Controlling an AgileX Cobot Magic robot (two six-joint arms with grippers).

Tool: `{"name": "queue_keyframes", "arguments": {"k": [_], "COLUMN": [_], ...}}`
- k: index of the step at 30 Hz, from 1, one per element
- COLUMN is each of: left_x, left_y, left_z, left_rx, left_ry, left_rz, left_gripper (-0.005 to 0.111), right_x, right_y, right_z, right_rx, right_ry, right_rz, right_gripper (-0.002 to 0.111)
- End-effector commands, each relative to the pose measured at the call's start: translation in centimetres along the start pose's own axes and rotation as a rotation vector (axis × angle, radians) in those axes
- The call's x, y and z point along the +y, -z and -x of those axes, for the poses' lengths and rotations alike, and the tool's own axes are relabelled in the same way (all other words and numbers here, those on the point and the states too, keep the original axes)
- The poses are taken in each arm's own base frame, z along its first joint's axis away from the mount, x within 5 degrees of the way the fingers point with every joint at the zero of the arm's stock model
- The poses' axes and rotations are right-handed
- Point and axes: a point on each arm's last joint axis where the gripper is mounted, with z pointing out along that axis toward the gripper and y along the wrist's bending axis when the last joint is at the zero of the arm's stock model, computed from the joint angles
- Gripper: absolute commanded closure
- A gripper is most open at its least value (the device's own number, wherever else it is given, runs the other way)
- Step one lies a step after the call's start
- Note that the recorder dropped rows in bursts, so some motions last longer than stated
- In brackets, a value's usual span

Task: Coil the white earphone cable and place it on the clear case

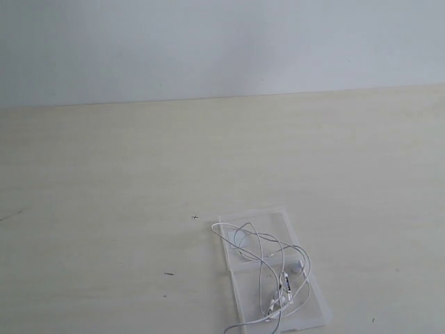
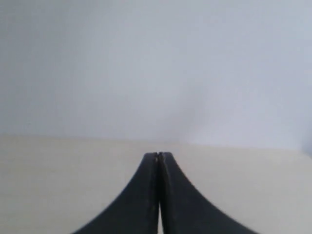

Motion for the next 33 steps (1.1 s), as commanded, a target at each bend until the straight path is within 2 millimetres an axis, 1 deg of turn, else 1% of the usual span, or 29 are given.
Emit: {"name": "queue_keyframes", "arguments": {"k": [1, 2, 4, 5, 6, 7, 8, 9, 10, 12, 14, 16, 17, 19, 21, 22, 24, 29, 31, 33], "left_x": [-0.2, 0.0, 0.2, 0.2, 0.2, 0.2, 0.3, 0.5, 0.7, 1.1, 1.6, 1.9, 1.8, 1.4, 0.9, 0.6, 0.2, -0.1, 0.0, 0.2], "left_y": [3.0, 3.6, 4.8, 5.3, 5.8, 6.2, 6.6, 6.8, 7.0, 7.5, 7.7, 7.5, 7.4, 7.1, 6.9, 6.8, 6.7, 6.6, 6.5, 6.2], "left_z": [1.6, 2.0, 2.7, 2.9, 3.2, 3.4, 3.6, 3.9, 4.2, 4.7, 4.5, 3.9, 3.5, 3.0, 2.5, 2.3, 2.1, 2.0, 1.7, 1.0], "left_rx": [-0.224, -0.267, -0.347, -0.368, -0.388, -0.41, -0.43, -0.449, -0.468, -0.478, -0.406, -0.285, -0.216, -0.114, -0.061, -0.047, -0.039, -0.055, -0.049, -0.028], "left_ry": [0.257, 0.381, 0.683, 0.773, 0.849, 0.884, 0.871, 0.807, 0.708, 0.467, 0.177, -0.09, -0.234, -0.488, -0.618, -0.653, -0.651, -0.417, -0.349, -0.334], "left_rz": [-0.016, -0.014, -0.037, -0.049, -0.064, -0.068, -0.057, -0.018, 0.035, 0.156, 0.294, 0.374, 0.385, 0.347, 0.277, 0.239, 0.188, 0.141, 0.138, 0.141], "left_gripper": [0.107, 0.107, 0.107, 0.107, 0.107, 0.107, 0.107, 0.107, 0.107, 0.107, 0.107, 0.107, 0.107, 0.107, 0.107, 0.107, 0.107, 0.107, 0.107, 0.107], "right_x": [0.0, 0.0, 0.0, 0.0, 0.0, 0.0, 0.0, 0.0, 0.0, 0.0, 0.0, 0.0, 0.0, 0.0, 0.0, 0.0, 0.0, 0.0, 0.0, 0.0], "right_y": [0.0, 0.0, 0.0, 0.0, 0.0, 0.0, 0.0, 0.0, 0.0, 0.0, 0.0, 0.0, 0.0, 0.0, 0.0, 0.0, 0.0, 0.0, 0.0, 0.0], "right_z": [-0.1, -0.1, -0.1, -0.1, -0.1, -0.1, -0.1, -0.1, -0.1, -0.1, -0.1, -0.1, -0.1, -0.1, -0.1, -0.1, -0.1, -0.1, -0.1, -0.1], "right_rx": [-0.005, -0.005, -0.005, -0.005, -0.005, -0.005, -0.005, -0.005, -0.005, -0.005, -0.005, -0.005, -0.005, -0.005, -0.005, -0.005, -0.005, -0.005, -0.005, -0.005], "right_ry": [0.001, 0.001, 0.001, 0.001, 0.001, 0.001, 0.001, 0.001, 0.001, 0.001, 0.001, 0.001, 0.001, 0.001, 0.001, 0.001, 0.001, 0.001, 0.001, 0.001], "right_rz": [-0.005, -0.005, -0.005, -0.005, -0.005, -0.005, -0.005, -0.005, -0.005, -0.005, -0.005, -0.005, -0.005, -0.005, -0.005, -0.005, -0.005, -0.005, -0.005, -0.005], "right_gripper": [0.108, 0.108, 0.108, 0.108, 0.108, 0.108, 0.108, 0.108, 0.108, 0.108, 0.108, 0.108, 0.108, 0.108, 0.108, 0.108, 0.108, 0.108, 0.108, 0.108]}}
